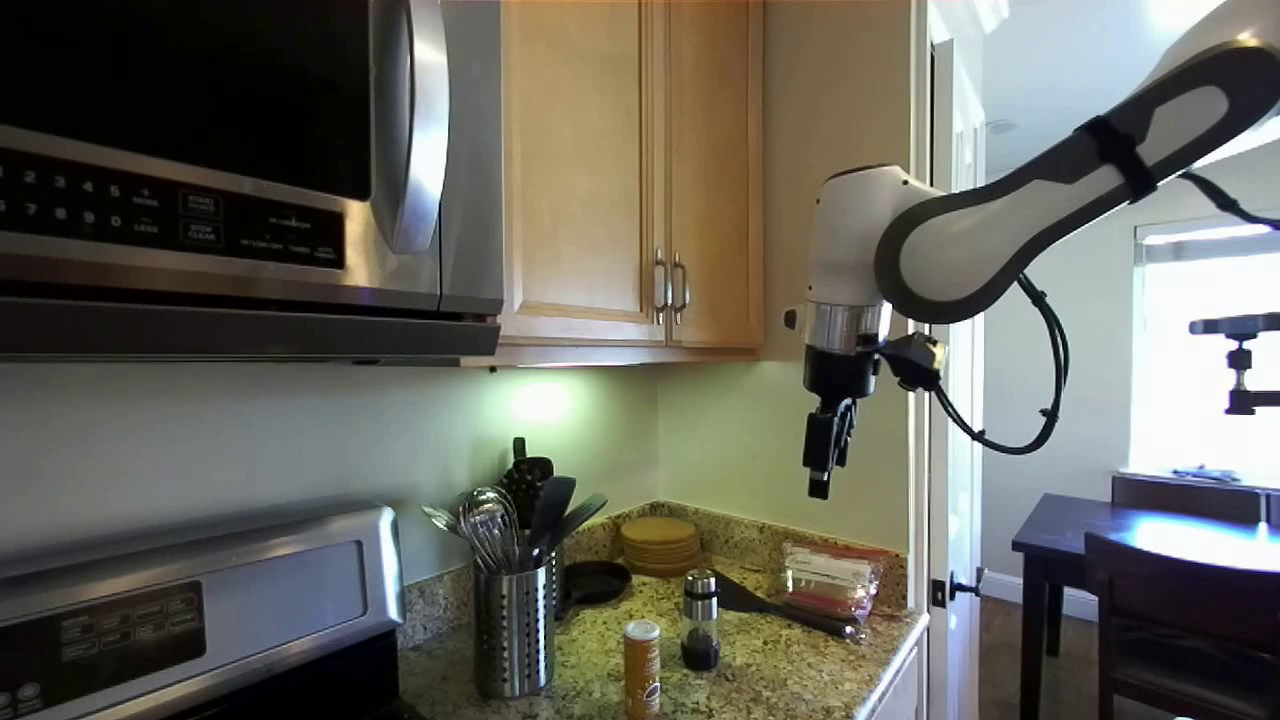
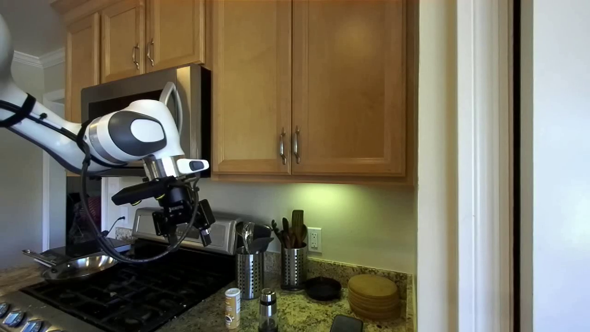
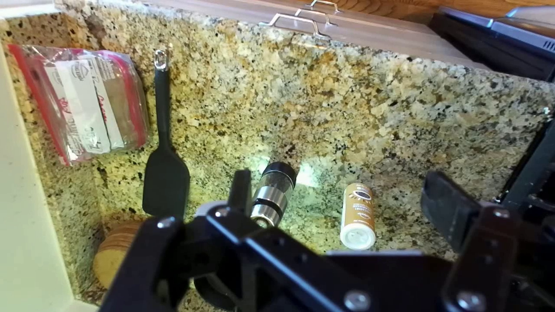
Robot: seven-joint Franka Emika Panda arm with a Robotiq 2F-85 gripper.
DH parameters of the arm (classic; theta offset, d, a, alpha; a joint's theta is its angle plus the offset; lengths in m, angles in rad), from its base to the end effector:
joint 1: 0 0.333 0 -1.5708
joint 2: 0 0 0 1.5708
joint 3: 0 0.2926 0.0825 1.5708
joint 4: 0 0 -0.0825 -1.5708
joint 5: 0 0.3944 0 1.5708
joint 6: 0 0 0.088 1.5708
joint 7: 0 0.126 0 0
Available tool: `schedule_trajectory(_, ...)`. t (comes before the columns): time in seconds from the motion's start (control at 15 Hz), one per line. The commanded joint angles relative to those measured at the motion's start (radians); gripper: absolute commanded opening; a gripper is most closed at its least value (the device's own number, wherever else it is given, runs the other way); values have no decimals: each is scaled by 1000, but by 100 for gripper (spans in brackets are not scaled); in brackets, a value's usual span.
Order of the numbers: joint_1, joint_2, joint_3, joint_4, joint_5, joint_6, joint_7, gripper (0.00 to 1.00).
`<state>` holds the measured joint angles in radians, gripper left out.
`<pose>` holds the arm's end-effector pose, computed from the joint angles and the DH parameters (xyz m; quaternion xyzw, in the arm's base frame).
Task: Open the left door of the upper cabinet, place the brown can in the cabinet, place the glass jar in the cabinet, close the cabinet door
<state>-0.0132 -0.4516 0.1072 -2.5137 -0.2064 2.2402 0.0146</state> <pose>0.4417 0.0314 0.4107 0.9860 0.0925 0.0912 0.1049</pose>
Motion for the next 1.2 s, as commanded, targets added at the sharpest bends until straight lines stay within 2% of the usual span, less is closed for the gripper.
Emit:
schedule_trajectory(0.0,7,42,-49,33,24,67,-17,100)
schedule_trajectory(0.2,-1,83,-78,88,33,186,-15,100)
schedule_trajectory(0.53,-21,160,-75,220,19,322,30,100)
schedule_trajectory(0.73,-26,209,-64,297,5,332,55,100)
schedule_trajectory(0.8,-15,167,-75,250,18,312,22,100)
schedule_trajectory(1.13,-13,206,-72,295,18,312,32,100)
